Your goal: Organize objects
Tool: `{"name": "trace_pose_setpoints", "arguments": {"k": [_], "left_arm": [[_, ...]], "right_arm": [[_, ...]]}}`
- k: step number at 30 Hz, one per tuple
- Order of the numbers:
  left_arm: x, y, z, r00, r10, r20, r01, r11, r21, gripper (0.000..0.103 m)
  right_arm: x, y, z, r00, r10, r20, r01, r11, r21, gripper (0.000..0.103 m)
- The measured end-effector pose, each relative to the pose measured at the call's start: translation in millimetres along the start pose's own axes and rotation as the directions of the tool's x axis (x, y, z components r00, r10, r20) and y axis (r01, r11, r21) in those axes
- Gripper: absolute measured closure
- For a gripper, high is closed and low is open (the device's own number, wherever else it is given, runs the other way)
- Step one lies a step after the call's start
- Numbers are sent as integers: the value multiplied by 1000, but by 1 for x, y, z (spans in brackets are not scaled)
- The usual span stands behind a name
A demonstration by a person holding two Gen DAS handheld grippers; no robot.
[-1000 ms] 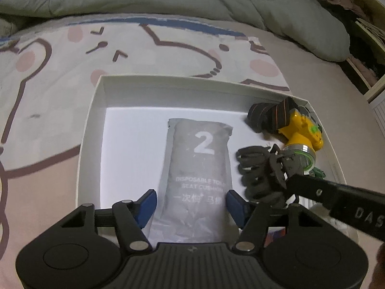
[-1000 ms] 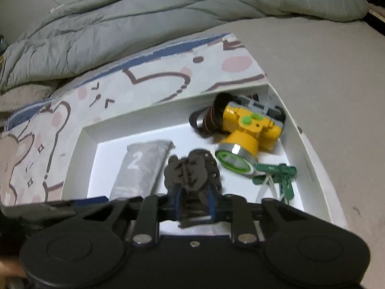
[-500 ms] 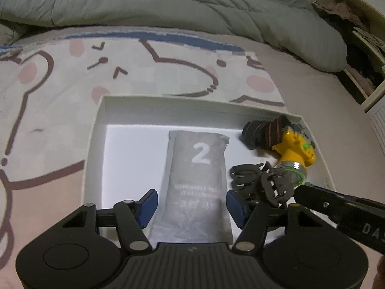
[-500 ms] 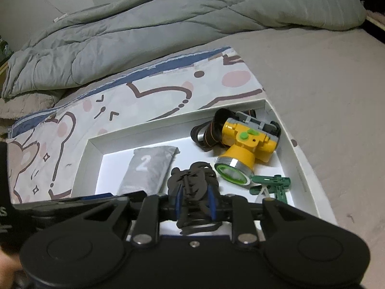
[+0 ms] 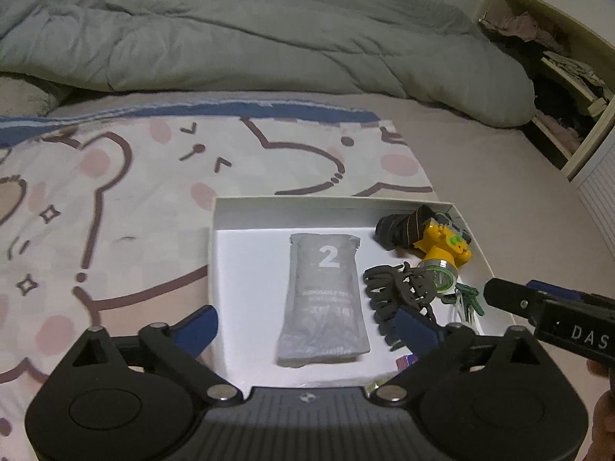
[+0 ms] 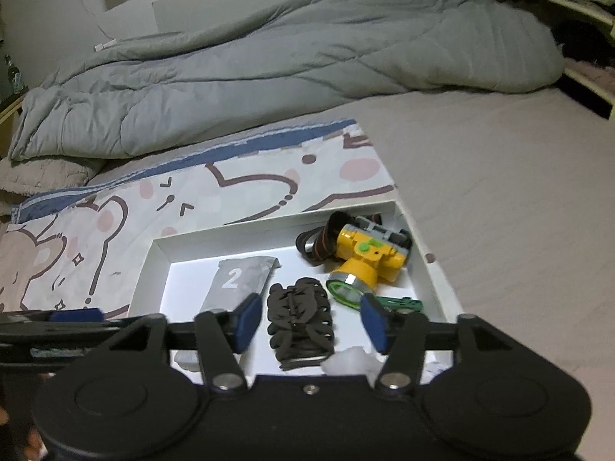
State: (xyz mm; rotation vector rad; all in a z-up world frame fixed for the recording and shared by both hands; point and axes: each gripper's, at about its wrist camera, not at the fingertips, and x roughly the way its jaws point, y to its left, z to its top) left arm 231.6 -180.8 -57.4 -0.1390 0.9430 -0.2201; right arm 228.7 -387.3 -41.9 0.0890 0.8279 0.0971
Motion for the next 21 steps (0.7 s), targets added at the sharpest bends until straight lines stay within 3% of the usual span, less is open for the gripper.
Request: {"name": "trace_pose_setpoints", "arguments": {"k": [5,10,14,21], "left_arm": [[-32,5,-5,999,-18,37,18,1000,11,0],[-60,8,-15,998,-26,54,25,1000,18,0],[-79,12,-24,998,-9,58,7,999,33,0],[-111,15,-44,996,4,84,-11,997,79,0]], "right_arm": [[-28,4,-4,998,-38,58,40,999,-29,23],[-51,10,-14,996,-68,53,71,996,-51,6],[-71,20,-25,992,-105,73,112,989,-94,1],[-105,27,-45,992,-72,103,81,993,-88,0]]}}
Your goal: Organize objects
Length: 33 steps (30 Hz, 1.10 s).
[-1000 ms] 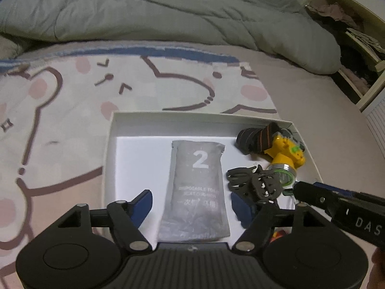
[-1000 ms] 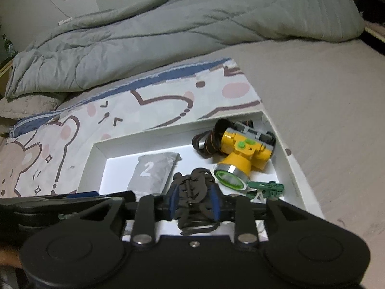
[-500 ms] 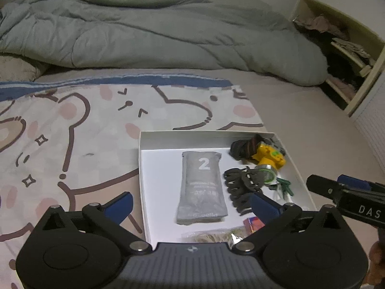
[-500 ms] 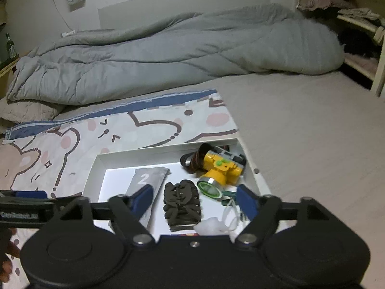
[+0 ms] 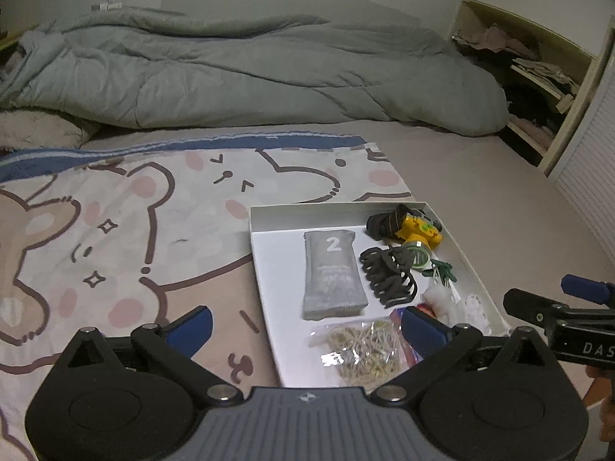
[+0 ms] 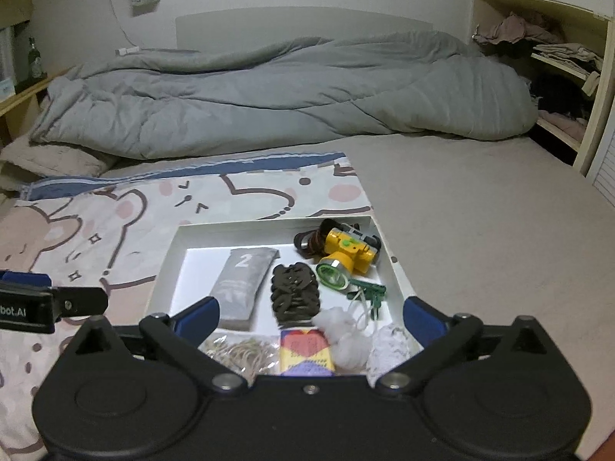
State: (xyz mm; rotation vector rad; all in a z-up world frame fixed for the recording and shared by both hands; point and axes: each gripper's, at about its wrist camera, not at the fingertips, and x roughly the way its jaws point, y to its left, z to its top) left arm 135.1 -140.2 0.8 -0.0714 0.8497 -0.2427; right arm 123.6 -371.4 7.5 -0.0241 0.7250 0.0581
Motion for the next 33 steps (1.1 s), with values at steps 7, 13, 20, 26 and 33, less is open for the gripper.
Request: {"name": "trace_pose_setpoints", "arguments": {"k": [7,13,20,26,33], "left_arm": [[-19,0,-17,1000,19,-3,-19,999,29,0],[-28,2,-33,995,103,1,-103,992,78,0],[-37,8,-44,997,78,3,-78,994,74,0],[-40,7,-53,996,90,13,-91,990,112,0],[-39,7,-54,990,136,25,-138,982,129,0]], "right_arm": [[-26,9,-19,999,-29,19,28,1000,11,0],[-36,11,-33,999,-49,25,48,999,20,0],[-42,20,-49,998,-64,27,64,998,-17,0],[-43,23,-59,998,-62,5,62,998,-9,0],[-46,23,-62,998,-59,2,59,998,1,0]]}}
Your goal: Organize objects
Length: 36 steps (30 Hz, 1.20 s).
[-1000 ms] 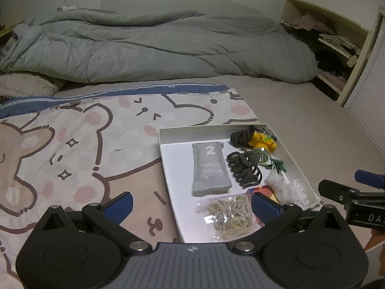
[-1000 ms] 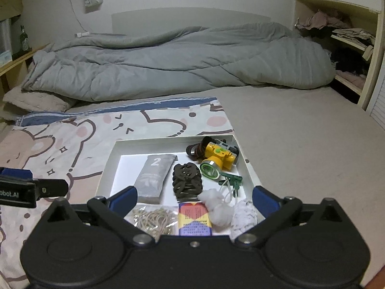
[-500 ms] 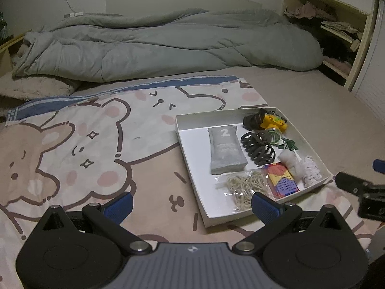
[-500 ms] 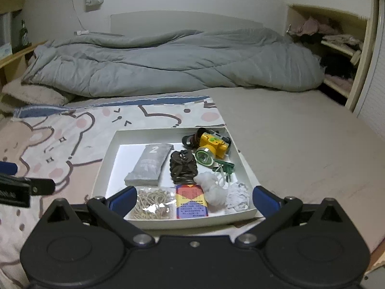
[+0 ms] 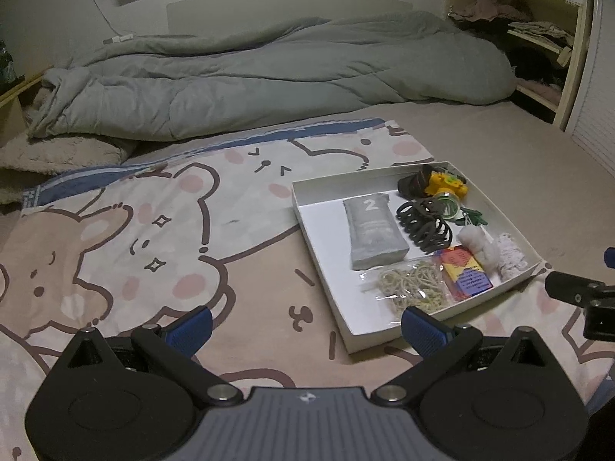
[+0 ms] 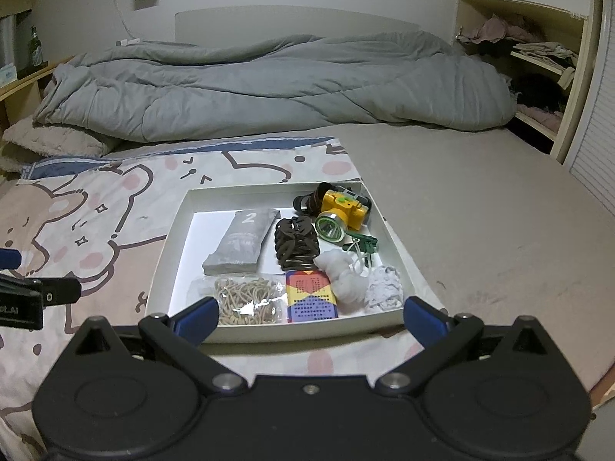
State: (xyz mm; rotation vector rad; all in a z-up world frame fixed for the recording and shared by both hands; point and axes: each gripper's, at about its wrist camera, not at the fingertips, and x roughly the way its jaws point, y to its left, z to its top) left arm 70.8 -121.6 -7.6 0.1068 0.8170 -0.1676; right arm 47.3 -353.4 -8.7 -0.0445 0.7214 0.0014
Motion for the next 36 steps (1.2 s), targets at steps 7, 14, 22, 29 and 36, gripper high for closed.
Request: {"name": "trace_pose_setpoints", "arguments": {"k": [7,14,22,29,36], "left_arm": [[1,0,0,1000,8,0,-8,1000,-4,0],[1,2,-1,1000,8,-5,-8,1000,-13,0],[3,3,-1,1000,9,-11,-9,1000,-21,0],[2,2,-1,1000,4,-10,-4,1000,-15,0],[1,2,-1,1000,5,-9,-5,1000,-18,0]], "right_arm": [[2,-1,1,1000,-1,-4,1,1000,4,0],[2,0,0,1000,9,-7,-9,1000,8,0],[3,0,0,1000,10,-13,-10,1000,15,0],[3,0,0,1000,12,-14,-12,1000,15,0],[3,0,-1,1000,13,-14,-13,1000,17,0]]}}
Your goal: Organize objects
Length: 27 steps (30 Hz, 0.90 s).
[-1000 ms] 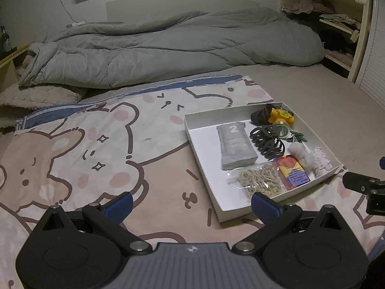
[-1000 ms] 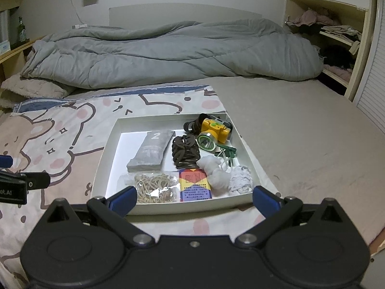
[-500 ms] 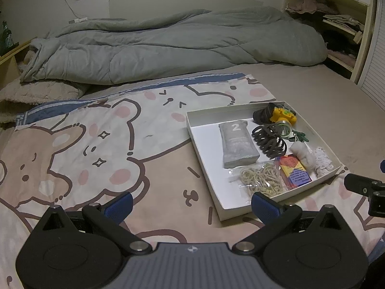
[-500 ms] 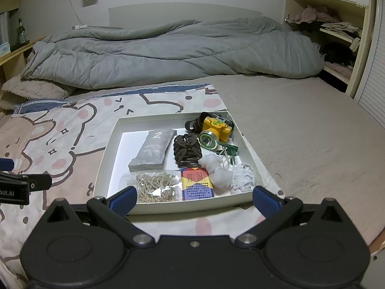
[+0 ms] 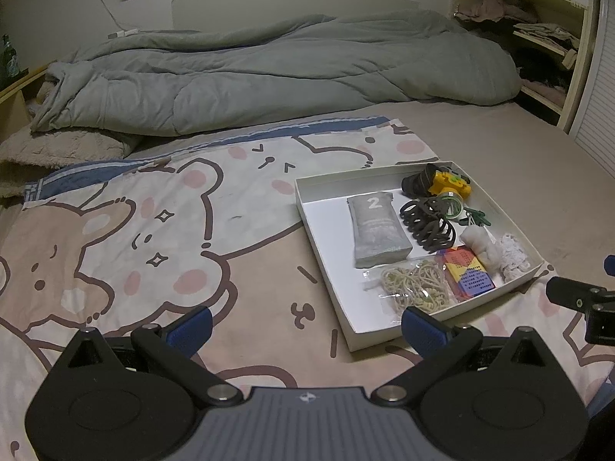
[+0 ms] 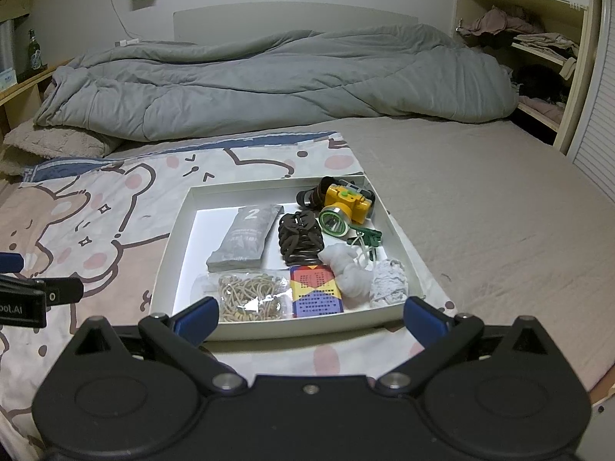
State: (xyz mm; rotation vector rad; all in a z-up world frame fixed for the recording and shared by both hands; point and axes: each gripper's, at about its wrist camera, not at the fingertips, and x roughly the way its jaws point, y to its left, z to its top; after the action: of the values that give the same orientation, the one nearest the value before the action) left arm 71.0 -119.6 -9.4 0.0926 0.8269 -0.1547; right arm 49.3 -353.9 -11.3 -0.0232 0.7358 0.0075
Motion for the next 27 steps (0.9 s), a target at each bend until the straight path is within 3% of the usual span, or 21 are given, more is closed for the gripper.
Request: {"name": "trace_pose_setpoints", "arguments": {"k": [27], "left_arm": [[-1,0,1,1000,4,-6,-4,1000,-3,0]], "right_arm": [[0,0,-2,1000,3,-7,-3,1000,12,0]]}}
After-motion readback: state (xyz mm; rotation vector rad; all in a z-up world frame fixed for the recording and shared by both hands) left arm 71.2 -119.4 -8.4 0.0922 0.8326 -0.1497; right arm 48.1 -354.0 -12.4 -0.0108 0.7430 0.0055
